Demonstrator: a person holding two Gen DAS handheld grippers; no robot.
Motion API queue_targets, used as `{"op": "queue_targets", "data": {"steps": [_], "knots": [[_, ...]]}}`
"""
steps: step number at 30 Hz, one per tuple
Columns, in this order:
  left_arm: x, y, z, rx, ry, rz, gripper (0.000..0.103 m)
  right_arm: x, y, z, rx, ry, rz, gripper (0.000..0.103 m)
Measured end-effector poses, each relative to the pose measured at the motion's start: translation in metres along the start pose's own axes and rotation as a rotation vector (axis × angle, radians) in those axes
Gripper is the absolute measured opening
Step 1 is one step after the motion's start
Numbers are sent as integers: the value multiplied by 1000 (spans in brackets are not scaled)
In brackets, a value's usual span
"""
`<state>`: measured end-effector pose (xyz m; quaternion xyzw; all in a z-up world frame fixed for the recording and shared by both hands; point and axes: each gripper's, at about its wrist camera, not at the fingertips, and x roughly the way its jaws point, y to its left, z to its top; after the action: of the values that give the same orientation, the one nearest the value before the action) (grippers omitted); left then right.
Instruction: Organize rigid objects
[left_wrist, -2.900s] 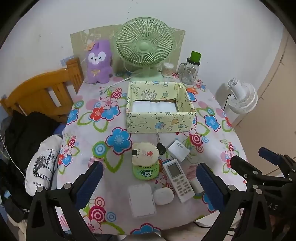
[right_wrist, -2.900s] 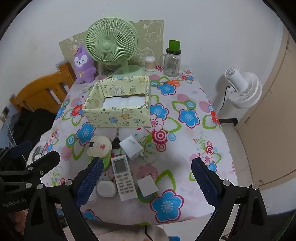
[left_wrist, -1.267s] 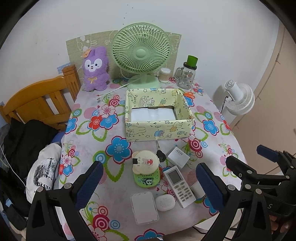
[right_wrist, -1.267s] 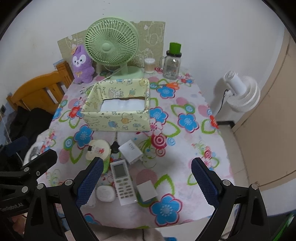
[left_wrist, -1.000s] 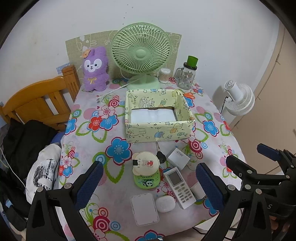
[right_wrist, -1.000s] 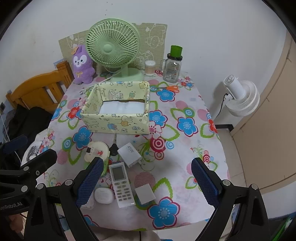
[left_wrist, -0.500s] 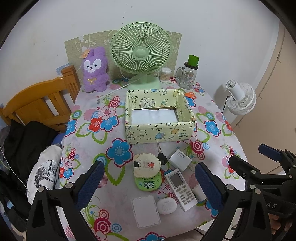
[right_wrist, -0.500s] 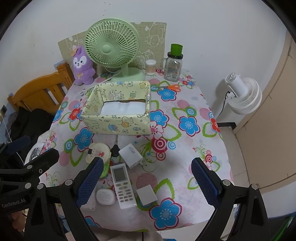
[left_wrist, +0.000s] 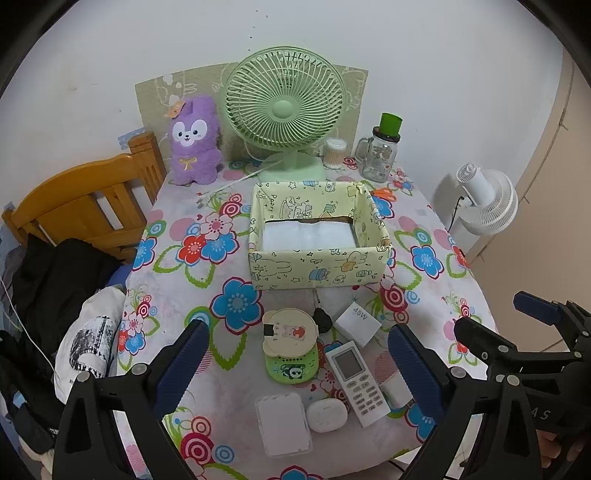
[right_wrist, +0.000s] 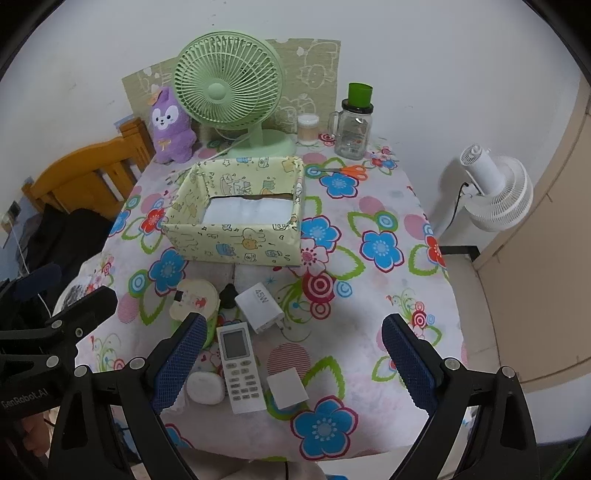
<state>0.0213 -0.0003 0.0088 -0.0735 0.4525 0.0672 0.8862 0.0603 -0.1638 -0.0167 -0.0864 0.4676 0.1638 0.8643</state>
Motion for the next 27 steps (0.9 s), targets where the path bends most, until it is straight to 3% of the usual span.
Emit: {"op": "queue_targets", "data": {"steps": [10,27], "knots": [[5,-7,-3,-29,-5,28,98,10,-11,4,-30,-1,65,97],[78,20,-9,-44,132,18,98,73,1,9,-38,103,66,97]]}}
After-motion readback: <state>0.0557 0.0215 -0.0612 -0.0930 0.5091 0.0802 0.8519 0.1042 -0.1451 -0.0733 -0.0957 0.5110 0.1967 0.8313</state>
